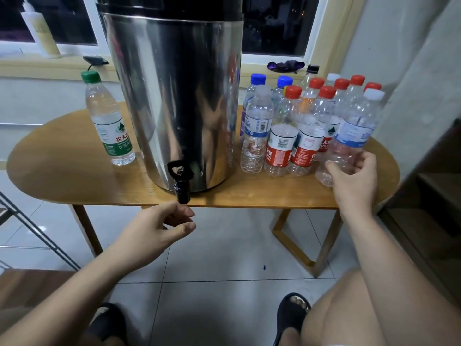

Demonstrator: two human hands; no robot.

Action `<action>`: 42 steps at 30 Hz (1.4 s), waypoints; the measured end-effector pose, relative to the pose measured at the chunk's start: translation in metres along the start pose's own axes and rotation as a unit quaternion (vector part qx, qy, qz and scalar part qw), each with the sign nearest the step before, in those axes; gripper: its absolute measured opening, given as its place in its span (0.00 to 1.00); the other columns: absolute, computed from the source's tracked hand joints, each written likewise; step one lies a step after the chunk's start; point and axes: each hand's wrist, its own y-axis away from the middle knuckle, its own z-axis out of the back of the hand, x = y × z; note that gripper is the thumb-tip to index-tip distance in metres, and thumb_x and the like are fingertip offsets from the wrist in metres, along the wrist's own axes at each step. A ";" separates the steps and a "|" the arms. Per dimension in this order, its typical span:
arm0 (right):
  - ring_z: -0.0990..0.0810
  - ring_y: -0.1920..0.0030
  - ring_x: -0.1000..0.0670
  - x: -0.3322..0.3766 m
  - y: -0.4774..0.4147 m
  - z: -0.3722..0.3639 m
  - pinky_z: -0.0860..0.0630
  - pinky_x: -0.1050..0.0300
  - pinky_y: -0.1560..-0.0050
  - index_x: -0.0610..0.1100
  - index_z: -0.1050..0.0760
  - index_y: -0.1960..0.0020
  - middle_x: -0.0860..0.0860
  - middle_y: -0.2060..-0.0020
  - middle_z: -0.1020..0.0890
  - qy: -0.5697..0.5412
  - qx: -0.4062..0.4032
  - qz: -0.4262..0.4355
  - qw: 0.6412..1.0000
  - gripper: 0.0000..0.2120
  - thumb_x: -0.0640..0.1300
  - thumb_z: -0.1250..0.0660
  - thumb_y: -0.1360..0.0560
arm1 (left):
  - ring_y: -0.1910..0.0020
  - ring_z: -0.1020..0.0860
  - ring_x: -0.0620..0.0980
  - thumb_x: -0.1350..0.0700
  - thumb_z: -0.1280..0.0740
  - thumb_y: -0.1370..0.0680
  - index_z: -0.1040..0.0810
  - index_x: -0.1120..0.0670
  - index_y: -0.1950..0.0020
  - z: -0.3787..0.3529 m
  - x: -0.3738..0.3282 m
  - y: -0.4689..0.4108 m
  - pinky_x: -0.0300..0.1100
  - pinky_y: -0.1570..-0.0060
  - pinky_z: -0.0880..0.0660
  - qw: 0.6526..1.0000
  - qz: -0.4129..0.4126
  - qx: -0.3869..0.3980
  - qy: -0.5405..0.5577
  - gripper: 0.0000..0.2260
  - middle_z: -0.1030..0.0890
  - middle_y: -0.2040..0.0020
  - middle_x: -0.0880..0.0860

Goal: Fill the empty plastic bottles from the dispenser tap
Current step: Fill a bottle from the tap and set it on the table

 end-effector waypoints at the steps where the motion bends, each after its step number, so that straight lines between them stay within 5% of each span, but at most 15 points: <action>1: 0.19 0.45 0.63 0.004 0.008 0.004 0.21 0.55 0.39 0.54 0.26 0.32 0.61 0.44 0.18 -0.009 0.004 0.001 1.000 0.27 0.50 0.20 0.27 | 0.50 0.16 0.40 0.49 0.23 0.20 0.15 0.45 0.46 0.001 -0.001 0.000 0.30 0.53 0.24 1.000 -0.003 0.000 0.001 0.05 0.13 0.52 0.41; 9: 0.16 0.46 0.53 0.028 0.097 -0.015 0.18 0.52 0.46 0.58 0.26 0.39 0.56 0.44 0.17 -0.057 0.208 0.033 0.976 0.24 0.46 0.17 0.28 | 0.52 0.15 0.43 0.49 0.23 0.20 0.14 0.46 0.49 0.004 -0.012 0.006 0.32 0.54 0.22 1.000 -0.006 -0.006 -0.004 0.02 0.12 0.54 0.42; 14: 0.15 0.44 0.51 0.033 0.137 -0.029 0.18 0.46 0.42 0.54 0.25 0.37 0.55 0.44 0.15 -0.072 0.296 0.052 0.951 0.27 0.57 0.21 0.33 | 0.52 0.15 0.44 0.50 0.23 0.20 0.13 0.45 0.50 0.001 -0.021 0.013 0.33 0.54 0.22 0.999 -0.008 -0.016 0.033 0.01 0.12 0.53 0.43; 24: 0.18 0.47 0.52 0.029 0.210 -0.038 0.19 0.52 0.46 0.57 0.26 0.40 0.59 0.47 0.18 0.006 0.479 0.061 0.876 0.25 0.55 0.19 0.32 | 0.44 0.13 0.49 0.49 0.22 0.20 0.17 0.48 0.37 -0.001 -0.032 0.027 0.53 0.45 0.17 0.989 -0.068 -0.057 0.120 0.13 0.12 0.43 0.45; 33: 0.20 0.44 0.55 0.031 0.216 -0.037 0.21 0.57 0.44 0.59 0.27 0.40 0.61 0.44 0.20 0.065 0.551 0.100 0.826 0.23 0.54 0.20 0.31 | 0.43 0.17 0.52 0.51 0.27 0.17 0.17 0.46 0.36 0.004 -0.033 0.031 0.42 0.50 0.21 0.982 -0.096 -0.125 0.105 0.09 0.14 0.42 0.46; 42: 0.21 0.33 0.58 0.047 0.200 -0.031 0.22 0.53 0.33 0.66 0.34 0.25 0.64 0.33 0.21 0.019 0.588 0.086 0.804 0.37 0.57 0.18 0.27 | 0.44 0.18 0.47 0.52 0.28 0.17 0.15 0.46 0.33 0.003 -0.034 0.037 0.65 0.49 0.19 0.982 -0.077 -0.034 0.166 0.12 0.15 0.41 0.48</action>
